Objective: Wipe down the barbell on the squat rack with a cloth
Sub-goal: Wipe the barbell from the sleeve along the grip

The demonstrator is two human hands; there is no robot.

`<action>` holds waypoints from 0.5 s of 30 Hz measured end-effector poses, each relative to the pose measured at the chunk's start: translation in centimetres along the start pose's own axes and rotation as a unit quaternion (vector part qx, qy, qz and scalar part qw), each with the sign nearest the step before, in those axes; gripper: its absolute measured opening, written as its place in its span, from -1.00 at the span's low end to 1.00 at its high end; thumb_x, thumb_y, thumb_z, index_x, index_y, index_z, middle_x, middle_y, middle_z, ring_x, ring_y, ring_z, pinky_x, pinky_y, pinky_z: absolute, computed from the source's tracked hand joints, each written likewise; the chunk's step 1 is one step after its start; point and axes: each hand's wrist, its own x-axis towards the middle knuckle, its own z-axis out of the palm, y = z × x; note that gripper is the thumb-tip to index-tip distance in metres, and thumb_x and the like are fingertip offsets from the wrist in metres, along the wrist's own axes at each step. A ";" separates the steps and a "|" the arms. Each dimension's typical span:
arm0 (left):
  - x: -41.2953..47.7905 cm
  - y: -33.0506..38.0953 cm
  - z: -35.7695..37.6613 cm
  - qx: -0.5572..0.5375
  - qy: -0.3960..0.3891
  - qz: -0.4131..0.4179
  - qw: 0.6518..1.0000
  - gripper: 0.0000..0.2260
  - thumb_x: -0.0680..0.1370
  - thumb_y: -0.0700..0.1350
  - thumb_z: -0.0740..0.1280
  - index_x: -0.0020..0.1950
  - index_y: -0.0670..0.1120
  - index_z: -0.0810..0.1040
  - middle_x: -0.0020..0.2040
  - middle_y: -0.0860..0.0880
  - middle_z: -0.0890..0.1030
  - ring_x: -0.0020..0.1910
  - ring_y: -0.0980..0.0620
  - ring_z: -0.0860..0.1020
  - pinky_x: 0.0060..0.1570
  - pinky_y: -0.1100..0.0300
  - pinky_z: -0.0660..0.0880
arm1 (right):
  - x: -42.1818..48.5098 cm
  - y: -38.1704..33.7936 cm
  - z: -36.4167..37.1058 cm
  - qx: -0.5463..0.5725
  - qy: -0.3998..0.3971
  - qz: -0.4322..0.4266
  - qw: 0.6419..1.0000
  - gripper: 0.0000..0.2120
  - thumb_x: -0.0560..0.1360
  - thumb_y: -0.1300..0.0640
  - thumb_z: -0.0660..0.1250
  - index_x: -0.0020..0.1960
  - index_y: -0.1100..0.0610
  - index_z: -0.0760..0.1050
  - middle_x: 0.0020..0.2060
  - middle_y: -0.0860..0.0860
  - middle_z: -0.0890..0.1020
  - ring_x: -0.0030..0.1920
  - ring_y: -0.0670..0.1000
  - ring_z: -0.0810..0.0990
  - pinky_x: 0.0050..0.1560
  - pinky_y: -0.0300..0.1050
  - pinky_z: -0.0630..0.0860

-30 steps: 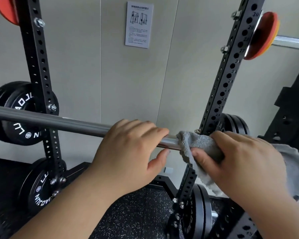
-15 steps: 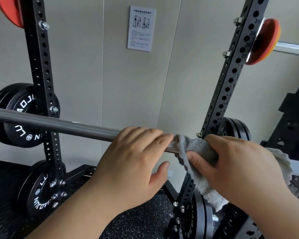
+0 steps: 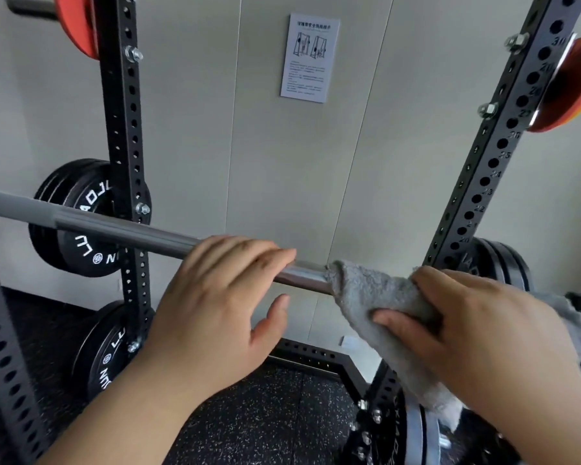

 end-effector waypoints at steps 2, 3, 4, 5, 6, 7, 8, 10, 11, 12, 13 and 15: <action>-0.2 -0.5 -0.4 0.004 -0.005 -0.005 1.000 -0.62 0.59 0.00 0.32 0.38 -0.10 0.61 0.25 0.01 0.63 0.24 -0.05 0.58 0.42 -0.06 0.39 | 0.3 -0.1 -0.3 -0.003 -0.031 0.023 0.999 -0.39 0.51 -0.57 0.06 -0.31 -0.03 0.26 -0.51 -0.13 0.37 -0.54 -0.06 0.36 -0.41 -0.33 0.08; -0.3 -0.6 -0.5 0.006 -0.008 -0.007 1.000 -0.61 0.59 0.00 0.32 0.39 -0.09 0.60 0.26 0.01 0.63 0.25 -0.06 0.58 0.44 -0.06 0.38 | 0.5 -0.4 -0.3 -0.005 -0.038 0.029 0.999 -0.37 0.50 -0.59 0.04 -0.32 -0.03 0.22 -0.52 -0.14 0.35 -0.54 -0.07 0.36 -0.44 -0.31 0.14; -0.4 -0.6 -0.6 0.010 -0.014 -0.009 1.000 -0.60 0.59 0.00 0.32 0.40 -0.09 0.59 0.27 0.01 0.62 0.27 -0.06 0.57 0.45 -0.06 0.37 | 0.8 -0.9 -0.3 -0.009 -0.038 0.023 0.999 -0.38 0.50 -0.58 0.02 -0.32 -0.04 0.21 -0.53 -0.14 0.34 -0.55 -0.09 0.35 -0.47 -0.30 0.21; -0.5 -0.6 -0.7 0.014 -0.019 -0.013 1.000 -0.60 0.59 0.00 0.32 0.41 -0.09 0.58 0.28 0.01 0.62 0.28 -0.06 0.56 0.46 -0.06 0.36 | 1.2 -1.7 -0.1 -0.012 -0.036 0.006 0.999 -0.40 0.52 -0.56 0.01 -0.30 -0.05 0.24 -0.52 -0.15 0.34 -0.56 -0.10 0.34 -0.49 -0.29 0.28; -0.5 -0.6 -0.8 0.020 -0.022 -0.015 0.999 -0.59 0.59 0.00 0.31 0.41 -0.10 0.57 0.30 0.00 0.61 0.30 -0.07 0.55 0.48 -0.06 0.35 | 1.6 -2.7 0.4 -0.010 -0.030 -0.020 0.999 -0.44 0.58 -0.51 0.02 -0.25 -0.06 0.31 -0.50 -0.16 0.37 -0.56 -0.10 0.36 -0.51 -0.25 0.37; -0.6 -0.7 -0.9 0.028 -0.023 -0.017 0.999 -0.57 0.59 0.01 0.30 0.42 -0.11 0.56 0.32 -0.02 0.61 0.32 -0.07 0.54 0.50 -0.05 0.33 | 1.9 -3.8 1.1 -0.005 -0.017 -0.050 0.999 -0.46 0.64 -0.45 0.03 -0.16 -0.03 0.42 -0.46 -0.14 0.42 -0.55 -0.06 0.40 -0.50 -0.18 0.45; -0.7 -0.6 -0.8 0.032 -0.028 -0.019 0.999 -0.56 0.59 0.01 0.30 0.44 -0.13 0.54 0.34 -0.03 0.59 0.35 -0.08 0.53 0.53 -0.05 0.31 | 2.3 -4.9 2.0 -0.003 -0.004 -0.078 0.997 -0.47 0.65 -0.38 0.06 0.00 0.03 0.52 -0.39 -0.08 0.48 -0.50 0.00 0.46 -0.44 -0.10 0.51; -1.2 -0.2 -0.8 0.044 -0.038 -0.029 0.998 -0.50 0.60 0.03 0.30 0.49 -0.16 0.48 0.43 -0.06 0.53 0.46 -0.08 0.45 0.60 -0.05 0.23 | 2.6 -6.9 3.3 -0.015 0.017 -0.105 0.994 -0.41 0.63 -0.31 0.14 0.42 0.08 0.51 -0.23 0.01 0.56 -0.34 0.10 0.54 -0.28 -0.02 0.52; -1.6 0.0 -1.0 0.055 -0.041 -0.036 0.997 -0.47 0.60 0.04 0.30 0.53 -0.16 0.44 0.48 -0.06 0.49 0.51 -0.07 0.40 0.62 -0.05 0.18 | 2.5 -7.4 3.6 -0.020 0.022 -0.117 0.993 -0.38 0.62 -0.30 0.19 0.55 0.04 0.43 -0.20 0.03 0.55 -0.31 0.12 0.54 -0.25 0.00 0.49; -1.9 0.0 -0.7 0.055 -0.052 -0.038 0.996 -0.44 0.61 0.05 0.29 0.57 -0.15 0.39 0.53 -0.05 0.44 0.56 -0.05 0.34 0.64 -0.05 0.15 | 2.5 -7.3 3.9 -0.022 0.023 -0.120 0.992 -0.37 0.62 -0.30 0.23 0.59 -0.02 0.39 -0.20 0.03 0.53 -0.31 0.12 0.53 -0.25 0.01 0.47; -2.3 0.1 -0.6 0.059 -0.061 -0.042 0.996 -0.41 0.61 0.07 0.29 0.61 -0.14 0.34 0.57 -0.04 0.39 0.61 -0.04 0.29 0.64 -0.07 0.13 | 2.4 -6.7 3.8 -0.016 0.026 -0.122 0.992 -0.41 0.62 -0.29 0.23 0.57 -0.05 0.42 -0.22 0.02 0.53 -0.33 0.12 0.53 -0.26 0.01 0.47; -2.9 0.0 -0.7 0.072 -0.063 -0.049 0.994 -0.37 0.62 0.08 0.27 0.65 -0.12 0.28 0.63 -0.03 0.32 0.65 -0.04 0.21 0.64 -0.10 0.14 | 1.8 -4.6 2.8 0.012 0.038 -0.105 0.994 -0.49 0.61 -0.25 0.19 0.44 -0.05 0.55 -0.27 -0.01 0.55 -0.37 0.13 0.55 -0.32 -0.03 0.46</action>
